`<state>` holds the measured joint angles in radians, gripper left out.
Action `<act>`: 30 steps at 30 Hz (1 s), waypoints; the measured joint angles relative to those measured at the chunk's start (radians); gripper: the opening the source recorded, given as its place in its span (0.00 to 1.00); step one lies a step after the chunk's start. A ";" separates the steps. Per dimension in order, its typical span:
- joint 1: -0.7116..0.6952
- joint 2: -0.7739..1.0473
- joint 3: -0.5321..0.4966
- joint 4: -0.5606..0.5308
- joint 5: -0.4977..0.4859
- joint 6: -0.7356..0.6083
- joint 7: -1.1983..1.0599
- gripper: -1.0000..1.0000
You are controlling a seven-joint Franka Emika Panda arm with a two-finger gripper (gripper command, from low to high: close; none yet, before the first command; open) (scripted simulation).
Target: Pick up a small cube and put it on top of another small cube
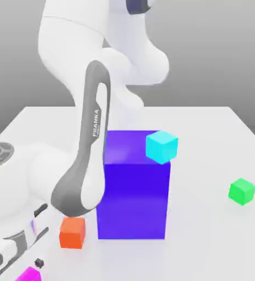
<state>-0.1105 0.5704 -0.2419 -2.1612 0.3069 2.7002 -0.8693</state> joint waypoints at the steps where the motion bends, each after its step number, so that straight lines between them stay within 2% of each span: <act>1: 0.000 0.000 0.000 0.000 0.000 -0.001 0.000 0.00; 4: -0.003 0.004 0.003 0.001 0.001 0.002 -0.002 0.00; 8: 0.032 -0.113 -0.044 -0.026 -0.051 -0.082 0.039 0.00; 11: 0.082 -0.176 -0.025 -0.045 -0.052 -0.084 0.085 0.00; 19: 0.324 -0.320 0.099 -0.188 -0.141 -0.065 0.228 0.00; 30: 0.667 -0.515 0.328 -0.398 -0.254 -0.041 0.417 0.00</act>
<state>0.5565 0.0552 0.0858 -2.5589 0.0531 2.6589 -0.4518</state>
